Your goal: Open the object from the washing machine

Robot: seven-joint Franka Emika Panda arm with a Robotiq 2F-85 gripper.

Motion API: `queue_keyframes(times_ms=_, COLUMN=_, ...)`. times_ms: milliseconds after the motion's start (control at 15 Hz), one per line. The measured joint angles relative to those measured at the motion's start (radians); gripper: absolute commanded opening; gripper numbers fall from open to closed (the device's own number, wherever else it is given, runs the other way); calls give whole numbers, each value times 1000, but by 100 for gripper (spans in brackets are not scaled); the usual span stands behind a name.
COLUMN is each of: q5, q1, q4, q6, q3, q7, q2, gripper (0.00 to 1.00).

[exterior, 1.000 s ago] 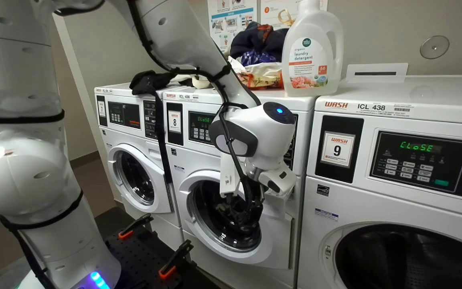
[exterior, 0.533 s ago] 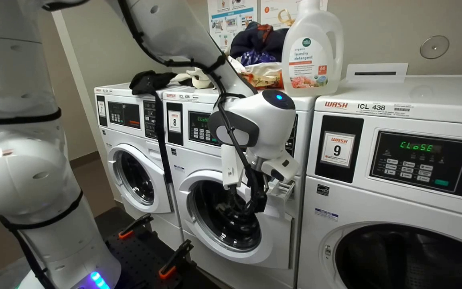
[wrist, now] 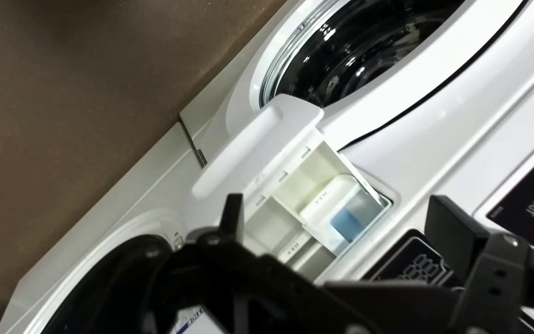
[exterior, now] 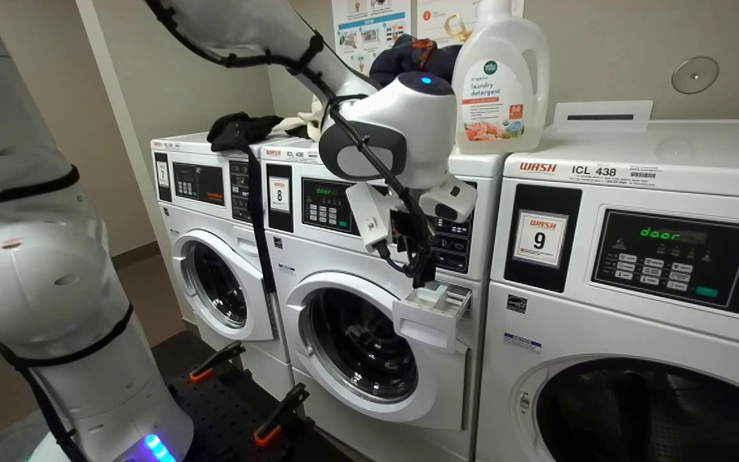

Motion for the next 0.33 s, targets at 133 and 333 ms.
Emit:
queue_keyframes(times_ms=133, q5=-23, q1=14, q4=1, q6=0, q3=10, q7=10, q2=-37, gripper=100)
queue_keyframes(times_ms=333, q5=-27, q1=38, q4=4, q6=0, q3=24, q7=10, q2=-76, gripper=100)
